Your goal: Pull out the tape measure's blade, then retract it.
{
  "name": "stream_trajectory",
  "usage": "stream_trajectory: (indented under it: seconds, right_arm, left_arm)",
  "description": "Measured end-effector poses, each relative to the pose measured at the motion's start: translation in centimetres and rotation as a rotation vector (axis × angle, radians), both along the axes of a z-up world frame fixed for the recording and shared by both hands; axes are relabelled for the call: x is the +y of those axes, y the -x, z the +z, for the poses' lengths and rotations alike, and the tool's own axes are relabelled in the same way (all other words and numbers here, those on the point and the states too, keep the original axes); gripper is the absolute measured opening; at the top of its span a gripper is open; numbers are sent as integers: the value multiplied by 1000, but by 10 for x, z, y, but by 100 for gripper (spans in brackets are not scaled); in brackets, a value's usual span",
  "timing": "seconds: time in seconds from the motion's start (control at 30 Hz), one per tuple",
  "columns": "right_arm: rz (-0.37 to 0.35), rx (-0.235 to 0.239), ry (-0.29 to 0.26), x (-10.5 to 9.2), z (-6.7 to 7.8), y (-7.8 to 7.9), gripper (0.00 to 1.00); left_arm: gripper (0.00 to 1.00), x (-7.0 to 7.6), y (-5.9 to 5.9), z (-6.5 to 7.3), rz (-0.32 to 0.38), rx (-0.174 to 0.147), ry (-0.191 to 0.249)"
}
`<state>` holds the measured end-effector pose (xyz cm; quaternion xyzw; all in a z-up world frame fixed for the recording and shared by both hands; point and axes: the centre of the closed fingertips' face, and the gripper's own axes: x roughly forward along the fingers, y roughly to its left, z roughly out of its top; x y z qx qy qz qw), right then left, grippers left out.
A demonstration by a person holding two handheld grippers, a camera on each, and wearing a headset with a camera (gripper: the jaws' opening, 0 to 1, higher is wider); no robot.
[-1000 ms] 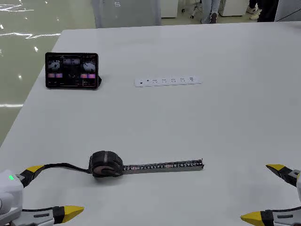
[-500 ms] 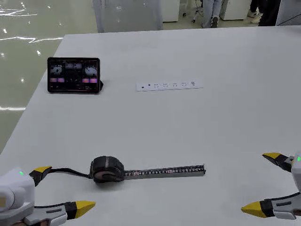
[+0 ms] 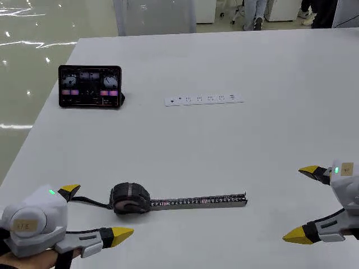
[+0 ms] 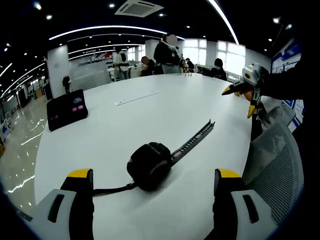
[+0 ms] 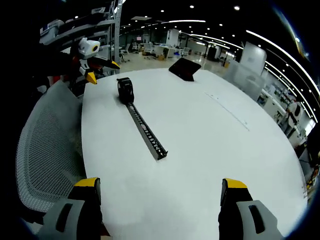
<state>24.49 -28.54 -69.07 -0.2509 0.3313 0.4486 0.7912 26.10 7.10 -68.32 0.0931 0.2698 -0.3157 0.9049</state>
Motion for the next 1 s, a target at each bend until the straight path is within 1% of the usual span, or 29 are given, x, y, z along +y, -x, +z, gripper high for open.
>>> stream_trajectory:
  seconds: [0.1,0.2,0.27,0.37,0.43,0.5,0.53,0.63,0.67,0.7,0.8,0.97,1.0]
  right_arm:
    - [9,-4,2,1,1,-3,99]
    - [28,-3,23,1,-3,-8,99]
    - [51,-5,36,2,-1,-8,99]
    - [73,-8,46,5,1,-12,99]
    - [78,-11,50,6,0,-16,99]
    - [89,-11,62,8,-1,-20,99]
    - [102,-15,68,11,-2,-22,99]
    - [146,-20,88,17,-4,-25,99]
    - [162,-22,91,18,-4,-26,99]
    - [181,-30,100,20,-3,-27,99]
    - [194,-24,112,23,-3,-31,99]
    - [227,-24,122,30,-4,-37,99]
    - [233,-25,124,31,-4,-38,99]
  left_arm:
    - [99,-2,-3,-3,16,3,1]
    - [99,-1,-9,-5,60,4,1]
    - [99,-1,-12,-6,85,-3,-4]
    - [99,-5,-16,-5,110,-4,6]
    - [99,-9,-18,-5,122,3,22]
    - [99,-9,-23,-8,148,3,14]
    - [99,-7,-25,-11,179,-3,6]
    - [99,-10,-30,-15,223,-8,22]
    - [99,-11,-31,-16,231,-9,30]
    - [99,-12,-32,-17,250,-5,49]
    - [99,-15,-31,-17,273,-4,65]
    - [99,-18,-33,-17,294,-22,59]
    - [99,-19,-34,-18,293,-19,59]
